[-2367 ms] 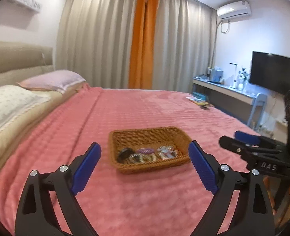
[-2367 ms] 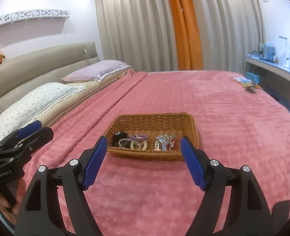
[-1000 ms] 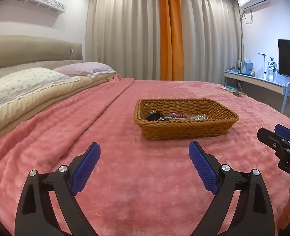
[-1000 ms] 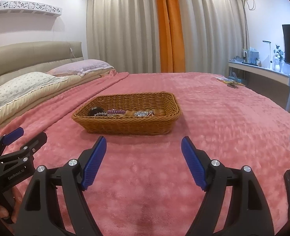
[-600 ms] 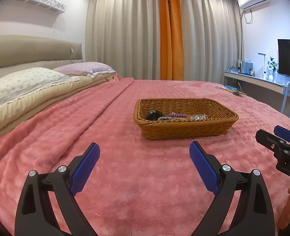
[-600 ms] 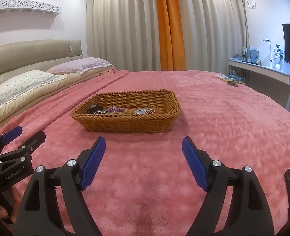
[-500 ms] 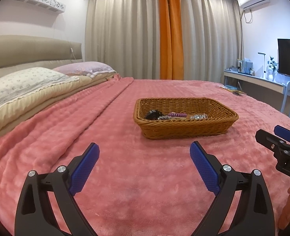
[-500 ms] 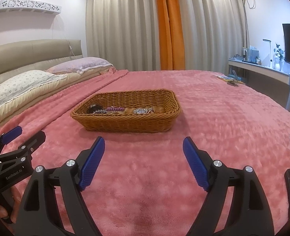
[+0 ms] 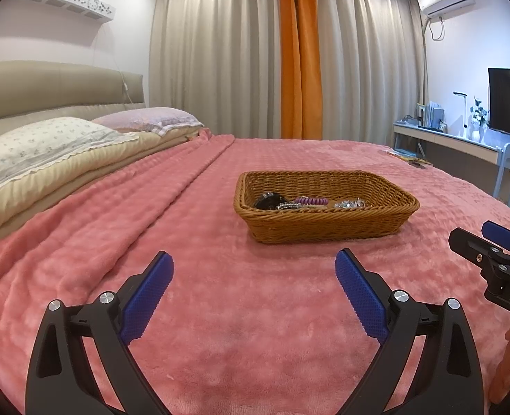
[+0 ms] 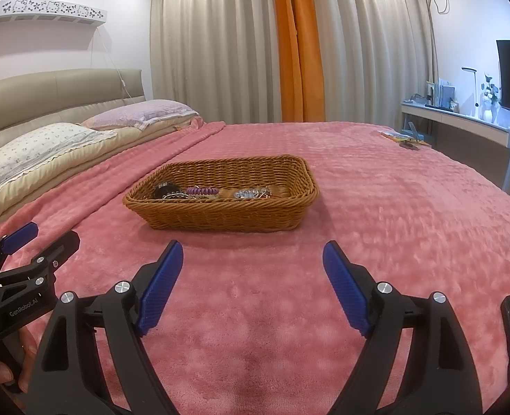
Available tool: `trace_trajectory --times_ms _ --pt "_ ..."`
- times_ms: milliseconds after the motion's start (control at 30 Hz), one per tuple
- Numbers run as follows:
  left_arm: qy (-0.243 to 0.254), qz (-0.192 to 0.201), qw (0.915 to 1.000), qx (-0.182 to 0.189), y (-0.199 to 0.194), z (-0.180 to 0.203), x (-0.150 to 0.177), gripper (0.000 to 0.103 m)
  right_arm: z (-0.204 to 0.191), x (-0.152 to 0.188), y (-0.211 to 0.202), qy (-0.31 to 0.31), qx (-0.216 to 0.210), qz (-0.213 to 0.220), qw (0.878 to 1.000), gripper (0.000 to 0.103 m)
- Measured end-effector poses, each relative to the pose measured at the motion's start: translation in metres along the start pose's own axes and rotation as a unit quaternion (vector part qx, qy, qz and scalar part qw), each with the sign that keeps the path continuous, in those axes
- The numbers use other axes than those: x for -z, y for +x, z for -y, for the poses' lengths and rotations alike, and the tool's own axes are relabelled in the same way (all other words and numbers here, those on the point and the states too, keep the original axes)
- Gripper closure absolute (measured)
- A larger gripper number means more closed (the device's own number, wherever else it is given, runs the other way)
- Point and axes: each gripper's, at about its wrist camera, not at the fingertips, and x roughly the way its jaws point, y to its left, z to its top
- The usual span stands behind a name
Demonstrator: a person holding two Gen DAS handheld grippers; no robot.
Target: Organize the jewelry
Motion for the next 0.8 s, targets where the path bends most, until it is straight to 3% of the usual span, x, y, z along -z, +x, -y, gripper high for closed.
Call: trace_trajectory --times_ms 800 --pt "-0.002 -0.002 1.0 0.001 0.0014 0.0006 0.0024 0.011 0.0004 0.0004 0.0003 0.0 0.0 -0.001 1.0 0.023"
